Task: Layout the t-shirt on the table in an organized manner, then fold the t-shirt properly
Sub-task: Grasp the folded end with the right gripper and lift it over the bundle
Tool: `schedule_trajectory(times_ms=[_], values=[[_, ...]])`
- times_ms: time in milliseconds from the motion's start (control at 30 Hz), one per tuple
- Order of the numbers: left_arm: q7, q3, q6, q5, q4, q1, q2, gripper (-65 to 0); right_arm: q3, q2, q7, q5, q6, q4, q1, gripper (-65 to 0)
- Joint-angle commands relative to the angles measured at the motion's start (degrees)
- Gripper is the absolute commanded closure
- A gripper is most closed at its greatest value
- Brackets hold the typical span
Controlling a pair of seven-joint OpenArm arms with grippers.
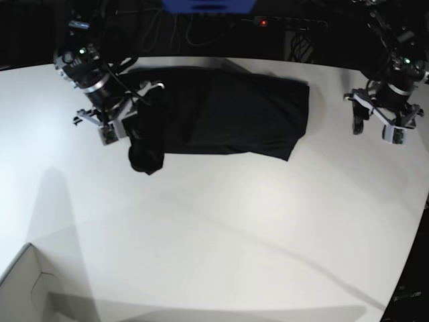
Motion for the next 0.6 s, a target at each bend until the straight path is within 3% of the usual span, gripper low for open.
schedule_trajectory(times_ms=[0, 267, 567], values=[[-1.14, -0.26, 0.30, -0.71, 0.04, -0.12, -0.84, -41.6, -1.42, -0.10, 1.70, 1.07, -0.01, 1.45, -0.14, 0.0], [-1.14, -0.26, 0.30, -0.71, -2.77, -0.12, -0.93, -41.6, -12.32, 0.08, 2.22, 1.07, -0.01, 3.91, -1.81, 0.0], [-1.14, -0.26, 0.30, -0.18, -2.68, -0.12, -0.84, -41.6, -26.12, 1.84, 9.61, 0.98, -0.01, 3.91, -2.95, 0.0]])
